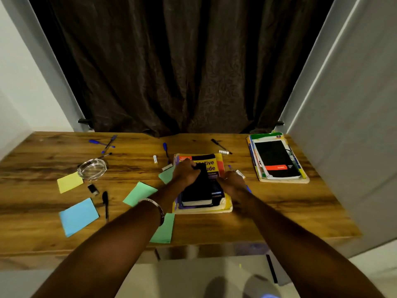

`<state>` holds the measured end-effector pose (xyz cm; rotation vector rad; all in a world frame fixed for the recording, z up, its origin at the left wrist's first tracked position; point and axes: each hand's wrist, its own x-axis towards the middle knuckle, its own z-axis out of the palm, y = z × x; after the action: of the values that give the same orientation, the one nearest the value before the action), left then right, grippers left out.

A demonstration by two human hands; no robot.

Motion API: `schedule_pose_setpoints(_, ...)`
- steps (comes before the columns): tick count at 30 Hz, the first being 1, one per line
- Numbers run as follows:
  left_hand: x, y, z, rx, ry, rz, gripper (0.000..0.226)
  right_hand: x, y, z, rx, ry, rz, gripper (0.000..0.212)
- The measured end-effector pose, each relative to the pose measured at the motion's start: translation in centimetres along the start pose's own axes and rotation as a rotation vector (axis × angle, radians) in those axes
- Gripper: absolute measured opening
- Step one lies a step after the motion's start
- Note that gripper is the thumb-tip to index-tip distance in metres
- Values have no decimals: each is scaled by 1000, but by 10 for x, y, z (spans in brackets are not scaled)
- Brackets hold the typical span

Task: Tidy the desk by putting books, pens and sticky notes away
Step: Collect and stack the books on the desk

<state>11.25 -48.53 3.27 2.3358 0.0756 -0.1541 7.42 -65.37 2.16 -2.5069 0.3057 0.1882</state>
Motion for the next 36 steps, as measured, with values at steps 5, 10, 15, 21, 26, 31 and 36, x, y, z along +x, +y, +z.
schedule_pose_setpoints(5,-5,8,16,18,-38,59,28,-14,10,-10,-13,-12,30,29)
schedule_pose_setpoints(10,-21,8,28,-9,-68,70,18,-29,26,-16,73,6,96,23)
schedule_pose_setpoints(15,-41,16,32,3,-96,56,24,-37,31,-21,130,-13,57,26)
schedule_pose_setpoints(21,-81,28,56,-3,-82,20,23,-62,60,-26,180,-84,-2,29)
schedule_pose_setpoints(26,-129,29,84,-92,-94,-83,28,-92,97,-32,112,-203,-95,26)
schedule_pose_setpoints(31,-188,23,112,-435,-255,-227,19,-142,147,-24,328,-239,-131,31)
schedule_pose_setpoints(36,-222,-5,155,-535,-396,-429,24,-157,191,-1,416,-274,74,17)
